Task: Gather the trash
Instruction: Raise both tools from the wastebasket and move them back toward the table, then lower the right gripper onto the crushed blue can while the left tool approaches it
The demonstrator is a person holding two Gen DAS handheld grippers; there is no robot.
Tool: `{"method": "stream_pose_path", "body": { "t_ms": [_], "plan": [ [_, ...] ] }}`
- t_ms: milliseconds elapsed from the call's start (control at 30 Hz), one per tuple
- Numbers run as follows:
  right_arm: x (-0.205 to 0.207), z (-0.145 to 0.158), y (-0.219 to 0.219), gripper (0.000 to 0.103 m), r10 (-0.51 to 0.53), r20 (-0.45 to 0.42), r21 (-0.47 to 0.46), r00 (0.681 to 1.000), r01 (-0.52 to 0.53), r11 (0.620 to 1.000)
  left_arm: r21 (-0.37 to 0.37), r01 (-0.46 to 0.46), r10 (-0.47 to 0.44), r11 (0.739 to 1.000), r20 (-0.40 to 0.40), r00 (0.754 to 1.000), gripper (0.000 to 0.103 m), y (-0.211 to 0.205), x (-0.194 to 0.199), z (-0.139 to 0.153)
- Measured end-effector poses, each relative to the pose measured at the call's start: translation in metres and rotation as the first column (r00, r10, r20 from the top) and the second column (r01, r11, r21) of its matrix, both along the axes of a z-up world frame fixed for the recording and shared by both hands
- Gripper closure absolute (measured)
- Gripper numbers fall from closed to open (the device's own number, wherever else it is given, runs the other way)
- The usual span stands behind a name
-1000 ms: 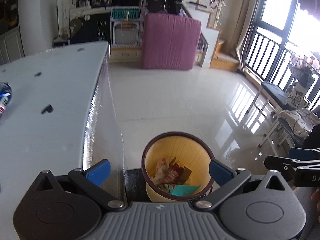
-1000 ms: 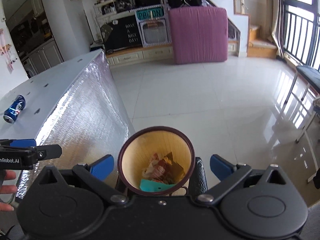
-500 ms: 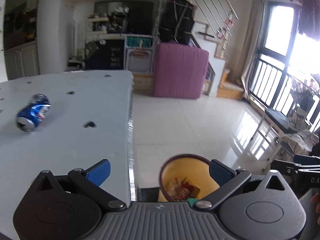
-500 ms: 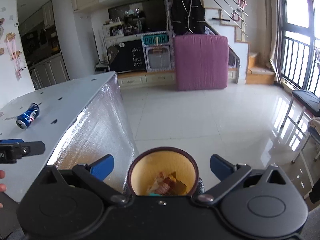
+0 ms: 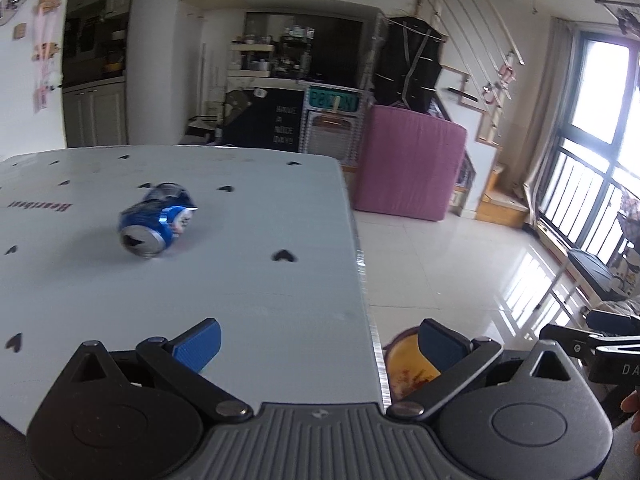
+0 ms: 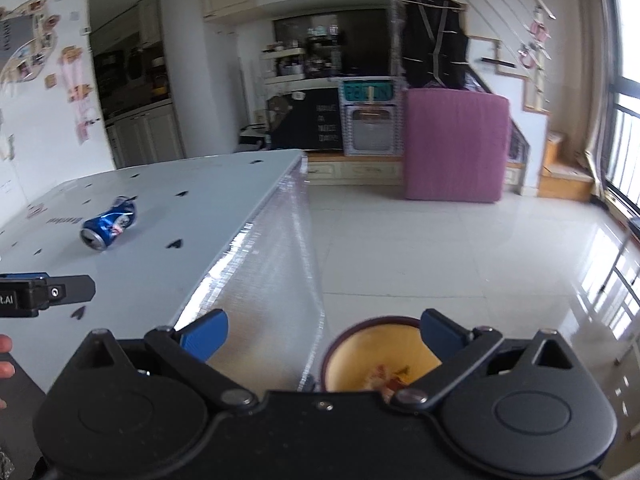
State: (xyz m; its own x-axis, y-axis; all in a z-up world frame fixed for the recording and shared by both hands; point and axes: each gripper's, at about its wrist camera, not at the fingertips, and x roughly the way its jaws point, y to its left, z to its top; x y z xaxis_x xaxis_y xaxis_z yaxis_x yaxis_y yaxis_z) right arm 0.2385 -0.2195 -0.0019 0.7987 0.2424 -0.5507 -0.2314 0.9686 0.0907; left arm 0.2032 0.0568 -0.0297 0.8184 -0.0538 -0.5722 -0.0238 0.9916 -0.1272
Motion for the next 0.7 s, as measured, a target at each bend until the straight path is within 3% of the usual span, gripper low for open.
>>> {"method": "stream_pose_path", "body": {
  "t_ms": [367, 700],
  "plan": [
    [0.031, 0.000, 0.077, 0.000, 0.126, 0.011, -0.022, 0.992, -0.125, 0.992, -0.006, -0.121, 0.121, 0.993, -0.006, 0.993, 0.000, 0.065, 0.007, -0.006],
    [0.069, 0.004, 0.145, 0.000, 0.238, 0.022, 0.007, 0.971, -0.238, 0.971, -0.017, -0.159, 0.158, 0.987, -0.024, 0.987, 0.000, 0.102, 0.028, -0.013]
  ]
}}
